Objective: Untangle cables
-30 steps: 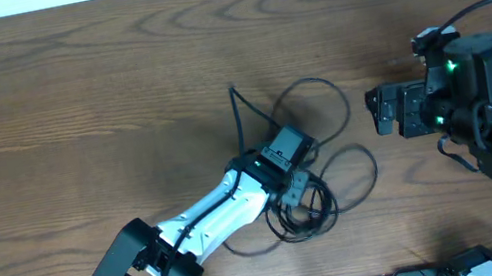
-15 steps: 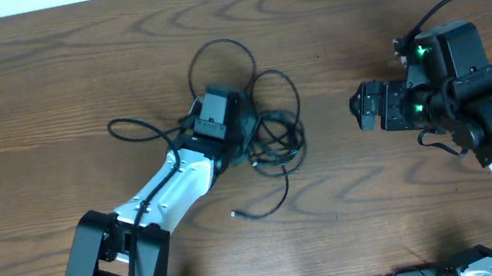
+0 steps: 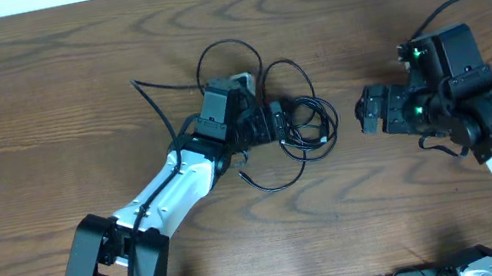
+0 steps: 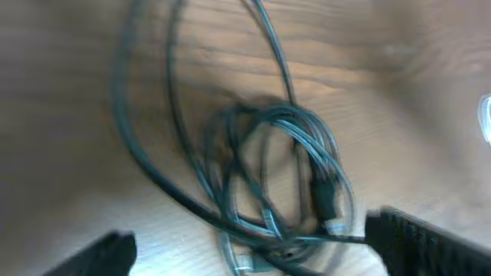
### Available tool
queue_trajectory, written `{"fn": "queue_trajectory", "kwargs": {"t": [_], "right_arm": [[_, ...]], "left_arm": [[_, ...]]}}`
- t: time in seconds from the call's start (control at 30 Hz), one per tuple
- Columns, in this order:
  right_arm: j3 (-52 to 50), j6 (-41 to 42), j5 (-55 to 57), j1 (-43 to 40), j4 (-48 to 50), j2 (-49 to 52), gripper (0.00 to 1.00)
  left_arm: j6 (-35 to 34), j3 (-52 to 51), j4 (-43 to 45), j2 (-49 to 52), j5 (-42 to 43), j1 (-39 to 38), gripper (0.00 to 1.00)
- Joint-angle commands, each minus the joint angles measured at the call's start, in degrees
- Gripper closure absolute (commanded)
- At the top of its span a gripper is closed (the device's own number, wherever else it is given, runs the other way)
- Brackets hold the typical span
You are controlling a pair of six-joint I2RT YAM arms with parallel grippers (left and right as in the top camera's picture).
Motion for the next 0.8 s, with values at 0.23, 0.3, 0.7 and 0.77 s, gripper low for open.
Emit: {"fn": "queue_trajectory", "kwargs": {"t": [0.23,0.3,0.7,0.77], "right_arm": [[-8.04,10.51,-2.78,2.8,19.54,5.81,0.02],[-10.78,8.04,-5.16,4.52,27.19,8.52,0.05],[-12.04,10.21,-1.27,17.81,50.64,33.05,0.15],[-11.78,10.08,-1.57,19.23,48.63,35.23,0.3]], "left_arm": [[8.39,0.79,13.77,-1.44,-34.51,1.57,0.01],[8.39,1.49,13.7,-1.97,-36.87,2.86,0.01],[8.35,1.66,3.06,-14.86,-36.98,14.36,0.01],[8.35,1.66,0.83,-16.13,-36.98,15.21,0.01]]}}
